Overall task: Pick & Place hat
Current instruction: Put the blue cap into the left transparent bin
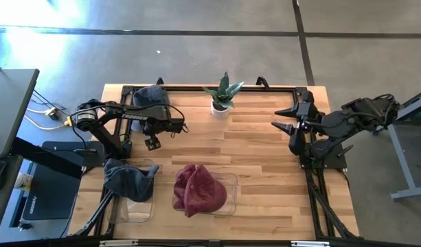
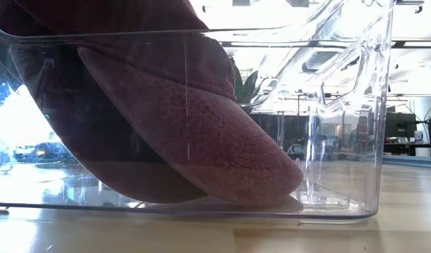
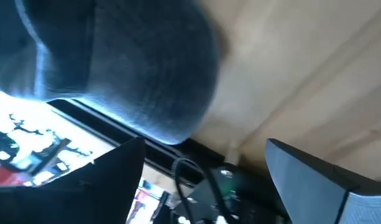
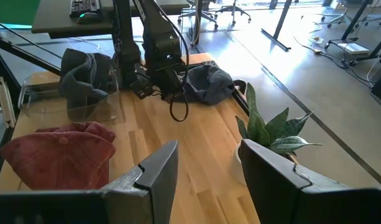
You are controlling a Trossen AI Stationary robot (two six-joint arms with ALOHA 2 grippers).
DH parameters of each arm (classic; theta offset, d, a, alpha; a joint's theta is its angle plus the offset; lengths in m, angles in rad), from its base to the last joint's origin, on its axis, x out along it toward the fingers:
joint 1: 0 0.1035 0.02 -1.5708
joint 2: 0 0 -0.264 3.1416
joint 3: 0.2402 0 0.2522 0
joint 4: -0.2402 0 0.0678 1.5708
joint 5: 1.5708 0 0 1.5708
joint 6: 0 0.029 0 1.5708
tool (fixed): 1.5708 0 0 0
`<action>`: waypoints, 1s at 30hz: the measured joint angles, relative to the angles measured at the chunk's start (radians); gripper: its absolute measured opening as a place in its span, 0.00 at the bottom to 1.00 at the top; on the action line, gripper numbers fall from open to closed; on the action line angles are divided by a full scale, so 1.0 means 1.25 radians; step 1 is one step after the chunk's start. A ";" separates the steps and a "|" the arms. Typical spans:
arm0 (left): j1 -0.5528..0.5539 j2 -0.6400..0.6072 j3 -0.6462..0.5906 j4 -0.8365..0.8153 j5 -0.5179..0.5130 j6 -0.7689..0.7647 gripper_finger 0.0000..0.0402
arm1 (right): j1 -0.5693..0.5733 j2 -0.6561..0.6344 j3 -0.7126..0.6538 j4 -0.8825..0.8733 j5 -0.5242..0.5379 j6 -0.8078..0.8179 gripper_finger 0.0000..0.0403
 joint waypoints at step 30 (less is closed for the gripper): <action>-0.113 0.000 -0.132 0.194 -0.205 0.159 0.82 | 0.000 0.000 0.000 0.000 0.000 0.019 0.42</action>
